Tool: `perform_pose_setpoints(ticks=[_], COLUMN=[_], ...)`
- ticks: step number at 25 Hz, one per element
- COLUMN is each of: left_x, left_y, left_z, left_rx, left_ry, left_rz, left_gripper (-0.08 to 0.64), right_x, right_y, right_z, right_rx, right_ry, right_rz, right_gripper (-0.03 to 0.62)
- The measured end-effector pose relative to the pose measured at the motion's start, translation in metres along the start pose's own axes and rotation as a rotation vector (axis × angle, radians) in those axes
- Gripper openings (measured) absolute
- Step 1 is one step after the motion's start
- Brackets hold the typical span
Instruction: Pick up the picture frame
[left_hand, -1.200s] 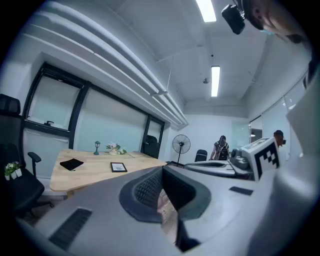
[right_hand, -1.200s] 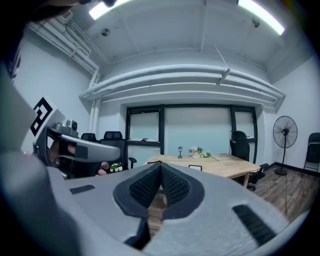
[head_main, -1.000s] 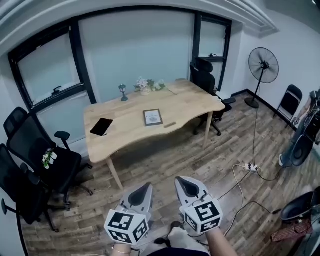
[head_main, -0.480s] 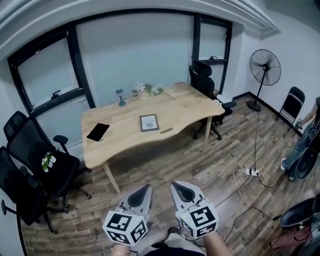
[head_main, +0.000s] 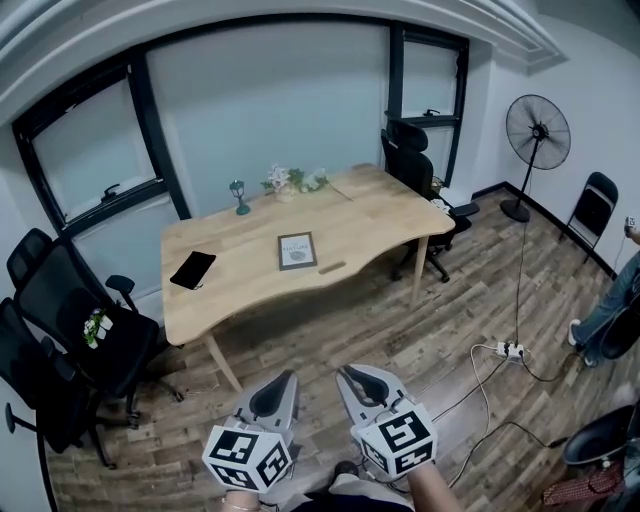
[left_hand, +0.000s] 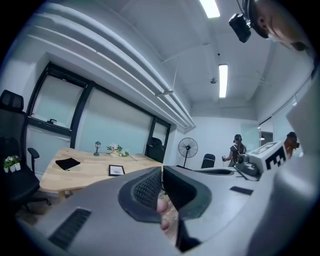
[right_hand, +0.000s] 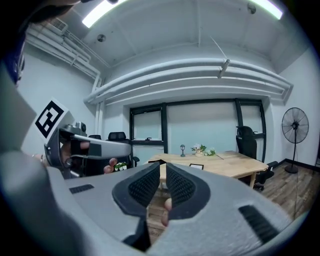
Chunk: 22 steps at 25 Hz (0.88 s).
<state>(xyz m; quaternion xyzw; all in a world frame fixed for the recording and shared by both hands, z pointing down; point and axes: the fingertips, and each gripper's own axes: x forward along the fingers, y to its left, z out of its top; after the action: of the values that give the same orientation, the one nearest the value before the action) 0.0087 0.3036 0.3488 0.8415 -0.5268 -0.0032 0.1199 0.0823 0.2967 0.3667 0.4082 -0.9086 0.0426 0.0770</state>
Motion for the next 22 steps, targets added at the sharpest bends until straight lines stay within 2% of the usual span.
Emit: perform_pose_setpoints(ticks=[2,9,22], left_x=[0.007,0.031,0.071], left_y=[0.002,0.005,-0.006], left_z=[0.001,-0.003,-0.016], left_rx=[-0.004,-0.017,-0.033], left_ry=[-0.003,0.006,0.080], left_rz=[0.008,0.013,0.000], left_gripper=[0.008,0.028,0.098], right_x=[0.005,0.019,0.031], right_y=[-0.006,-0.028,-0.069], right_z=[-0.001,-0.007,-0.018], right_rx=[0.002,0.002,0.003], right_ry=[0.010,0.030,0.069], right_rz=[0.014,0.044,0.085], right_gripper=[0.034,0.060,0.109])
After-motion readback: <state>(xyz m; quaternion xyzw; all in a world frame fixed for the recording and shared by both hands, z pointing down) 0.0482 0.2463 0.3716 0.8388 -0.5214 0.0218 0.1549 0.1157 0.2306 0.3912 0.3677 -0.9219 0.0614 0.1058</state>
